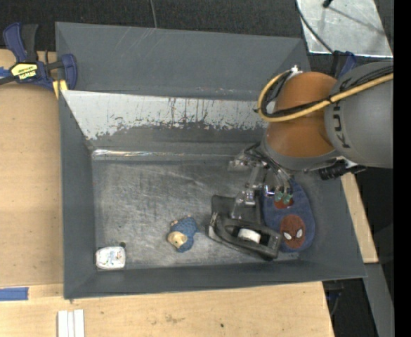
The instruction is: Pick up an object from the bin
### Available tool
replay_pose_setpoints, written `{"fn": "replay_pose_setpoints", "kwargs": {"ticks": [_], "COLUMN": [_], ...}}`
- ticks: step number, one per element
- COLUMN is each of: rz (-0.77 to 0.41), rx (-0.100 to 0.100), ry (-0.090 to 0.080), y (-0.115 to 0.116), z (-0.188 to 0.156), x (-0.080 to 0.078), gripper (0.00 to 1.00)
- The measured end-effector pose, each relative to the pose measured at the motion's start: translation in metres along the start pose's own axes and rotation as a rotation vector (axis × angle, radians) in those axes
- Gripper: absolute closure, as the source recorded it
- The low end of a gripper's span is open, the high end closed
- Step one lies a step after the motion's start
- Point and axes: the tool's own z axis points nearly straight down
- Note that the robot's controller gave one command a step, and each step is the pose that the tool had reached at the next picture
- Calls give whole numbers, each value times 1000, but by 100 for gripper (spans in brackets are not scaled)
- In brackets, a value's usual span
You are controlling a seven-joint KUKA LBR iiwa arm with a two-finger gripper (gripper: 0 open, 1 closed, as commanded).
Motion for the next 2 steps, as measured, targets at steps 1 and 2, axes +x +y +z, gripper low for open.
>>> {"fn": "replay_pose_setpoints", "kwargs": {"ticks": [1,2], "rz": [131,300], "rx": [-1,1], "ry": [0,4], "y": [2,4], "z": [-6,29], "x": [36,25], "gripper": [0,0]}}
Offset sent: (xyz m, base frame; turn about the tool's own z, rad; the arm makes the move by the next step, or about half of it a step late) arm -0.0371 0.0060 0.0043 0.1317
